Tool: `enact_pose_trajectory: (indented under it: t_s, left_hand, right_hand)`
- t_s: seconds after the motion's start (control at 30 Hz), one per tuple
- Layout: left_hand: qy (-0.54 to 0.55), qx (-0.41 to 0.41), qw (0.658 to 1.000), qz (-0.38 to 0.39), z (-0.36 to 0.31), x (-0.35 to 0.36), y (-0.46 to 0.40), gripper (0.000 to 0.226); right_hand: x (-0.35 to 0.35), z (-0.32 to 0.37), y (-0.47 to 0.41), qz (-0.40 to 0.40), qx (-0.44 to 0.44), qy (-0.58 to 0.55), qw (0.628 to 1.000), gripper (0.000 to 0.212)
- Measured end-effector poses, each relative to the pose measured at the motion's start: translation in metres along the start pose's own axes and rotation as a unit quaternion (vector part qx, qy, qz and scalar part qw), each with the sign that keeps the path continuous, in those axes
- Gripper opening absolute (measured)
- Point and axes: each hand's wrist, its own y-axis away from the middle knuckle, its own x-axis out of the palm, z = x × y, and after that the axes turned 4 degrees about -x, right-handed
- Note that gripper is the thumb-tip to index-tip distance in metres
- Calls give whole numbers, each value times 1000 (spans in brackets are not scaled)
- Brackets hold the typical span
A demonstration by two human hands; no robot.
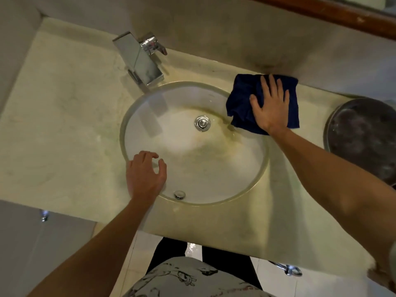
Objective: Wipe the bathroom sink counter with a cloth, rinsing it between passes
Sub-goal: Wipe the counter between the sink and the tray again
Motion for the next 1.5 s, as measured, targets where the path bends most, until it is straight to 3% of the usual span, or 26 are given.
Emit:
enact_pose_trajectory:
  t_s: [0.27,0.5,0.63,0.73,0.83,0.93,1.07,1.17,1.23,1.33,1.5]
  left_hand:
    - [-31,6,999,14,0,1,-2,14]
    - [-13,4,1000,2,-1,-1,0,24]
    - [-8,0,999,33,-4,-6,1,30]
    - [-3,-18,998,62,-10,-8,0,33]
    - [77,21,992,94,-52,-2,11,34]
    - [119,170,968,144,-127,15,48,28]
    - [134,309,922,191,-235,39,97,33]
    - [-5,392,881,263,-281,57,107,51]
    - [-123,415,846,310,-293,65,98,61]
    - [-195,415,815,354,-301,62,75,60]
    - [-133,352,811,447,-313,44,41,35]
  right_hand:
    - [6,-22,87,10,27,4,1000,73]
    - [13,-27,251,8,131,-21,991,71]
    - [15,-20,321,17,195,-28,980,73]
    - [3,-16,321,40,220,-100,970,75]
    - [-31,-33,313,-32,231,-230,945,54]
    - [-55,-74,311,-85,228,-198,949,40]
    - [-58,-114,300,49,245,-125,960,54]
    - [-55,-128,294,72,227,-154,959,42]
    - [-55,-133,294,65,205,-188,958,28]
    - [-64,-138,298,42,191,-223,955,21]
    - [-89,-142,286,-7,149,-271,951,21]
